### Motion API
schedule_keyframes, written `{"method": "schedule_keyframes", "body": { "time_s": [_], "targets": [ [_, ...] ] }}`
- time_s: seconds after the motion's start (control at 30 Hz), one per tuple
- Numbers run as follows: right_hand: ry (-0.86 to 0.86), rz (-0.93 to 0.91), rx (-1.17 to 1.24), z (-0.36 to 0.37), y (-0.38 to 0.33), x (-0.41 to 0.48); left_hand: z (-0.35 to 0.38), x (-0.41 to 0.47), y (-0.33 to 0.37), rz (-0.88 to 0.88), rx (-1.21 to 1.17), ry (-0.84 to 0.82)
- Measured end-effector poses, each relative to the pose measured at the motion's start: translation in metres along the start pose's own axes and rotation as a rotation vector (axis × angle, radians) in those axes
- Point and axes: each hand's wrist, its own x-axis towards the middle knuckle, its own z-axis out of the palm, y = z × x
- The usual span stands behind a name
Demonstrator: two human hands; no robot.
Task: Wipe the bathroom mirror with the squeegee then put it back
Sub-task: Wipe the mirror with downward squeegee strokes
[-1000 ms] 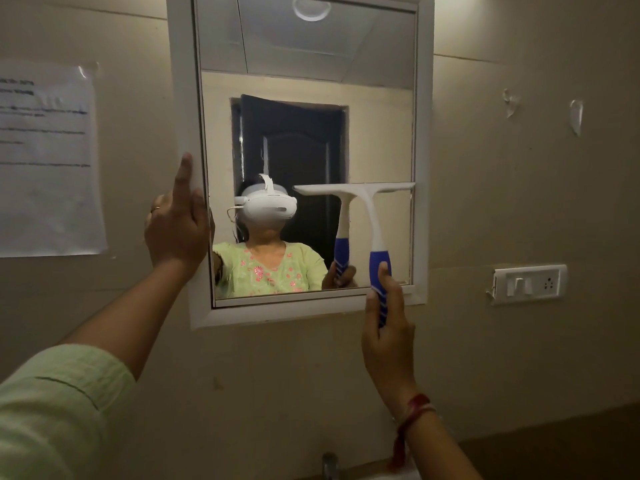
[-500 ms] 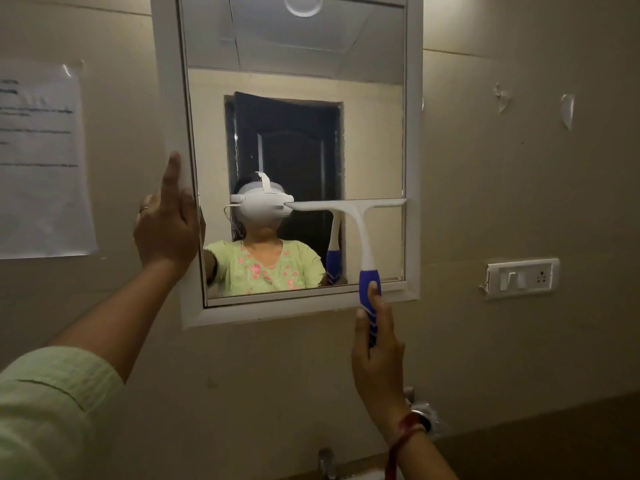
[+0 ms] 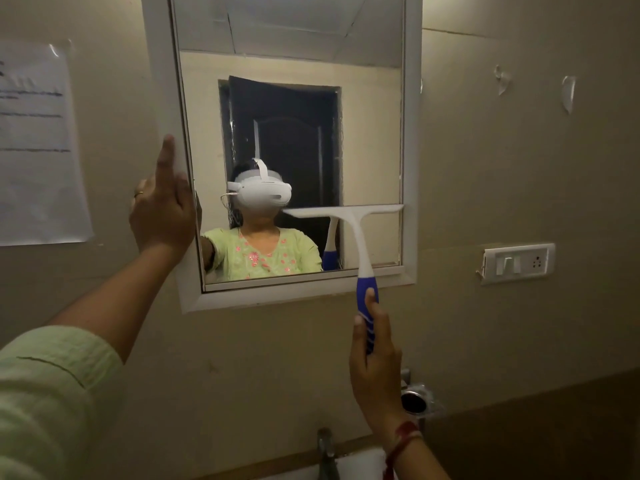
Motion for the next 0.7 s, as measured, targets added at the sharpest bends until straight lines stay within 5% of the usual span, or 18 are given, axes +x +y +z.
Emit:
{"method": "schedule_keyframes", "body": {
  "time_s": [0.7],
  "targets": [
    [-0.024, 0.143, -0.034, -0.004, 0.012, -0.069, -0.001, -0.001, 0.001, -0.039, -0.035, 0.01]
  ]
}}
